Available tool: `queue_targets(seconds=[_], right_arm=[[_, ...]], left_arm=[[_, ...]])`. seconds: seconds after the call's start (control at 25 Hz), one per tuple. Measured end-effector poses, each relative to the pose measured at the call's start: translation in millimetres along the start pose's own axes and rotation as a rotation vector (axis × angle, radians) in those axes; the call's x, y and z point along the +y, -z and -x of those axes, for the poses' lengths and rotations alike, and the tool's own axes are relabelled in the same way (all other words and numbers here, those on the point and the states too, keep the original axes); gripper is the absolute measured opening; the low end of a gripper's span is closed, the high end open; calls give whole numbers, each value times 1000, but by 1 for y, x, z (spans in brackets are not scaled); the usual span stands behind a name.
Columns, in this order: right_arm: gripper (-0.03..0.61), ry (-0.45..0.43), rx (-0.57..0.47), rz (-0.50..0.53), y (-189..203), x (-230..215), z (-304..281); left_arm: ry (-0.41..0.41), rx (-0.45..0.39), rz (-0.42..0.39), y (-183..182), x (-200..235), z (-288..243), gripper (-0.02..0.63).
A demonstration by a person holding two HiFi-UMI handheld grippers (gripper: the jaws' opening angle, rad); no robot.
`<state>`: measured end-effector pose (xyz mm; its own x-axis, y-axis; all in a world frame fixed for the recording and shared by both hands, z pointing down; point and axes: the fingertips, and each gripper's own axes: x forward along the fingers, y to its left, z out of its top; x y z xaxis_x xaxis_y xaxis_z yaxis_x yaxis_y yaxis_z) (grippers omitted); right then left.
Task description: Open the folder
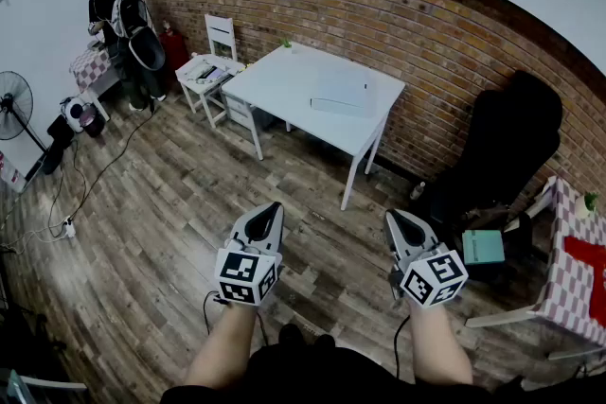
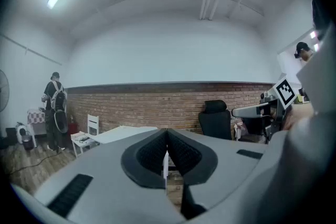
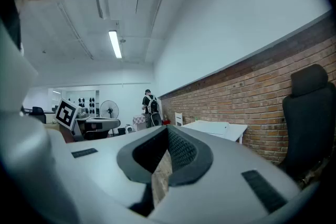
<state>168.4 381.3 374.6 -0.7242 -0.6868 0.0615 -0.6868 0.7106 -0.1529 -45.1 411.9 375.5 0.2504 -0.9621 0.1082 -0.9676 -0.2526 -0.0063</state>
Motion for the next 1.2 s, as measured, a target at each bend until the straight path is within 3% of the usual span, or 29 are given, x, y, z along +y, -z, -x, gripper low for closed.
queue_targets(seconds=[0.44,0.64,0.76,1.2], right_arm=[[14,-7,-26,-13,-8,8,9],[15,16,-28,65,-9,5,19],[15,8,-32,54,-8,4,20],[15,26,-9,24,-3,-36,-32]], left_arm=[[3,7,7,0,-3,10,18],[0,5,-6,-1,-12,13,18],[-15,9,-1,2,-11,13,18],[-11,34,52,17,29,-44,18]])
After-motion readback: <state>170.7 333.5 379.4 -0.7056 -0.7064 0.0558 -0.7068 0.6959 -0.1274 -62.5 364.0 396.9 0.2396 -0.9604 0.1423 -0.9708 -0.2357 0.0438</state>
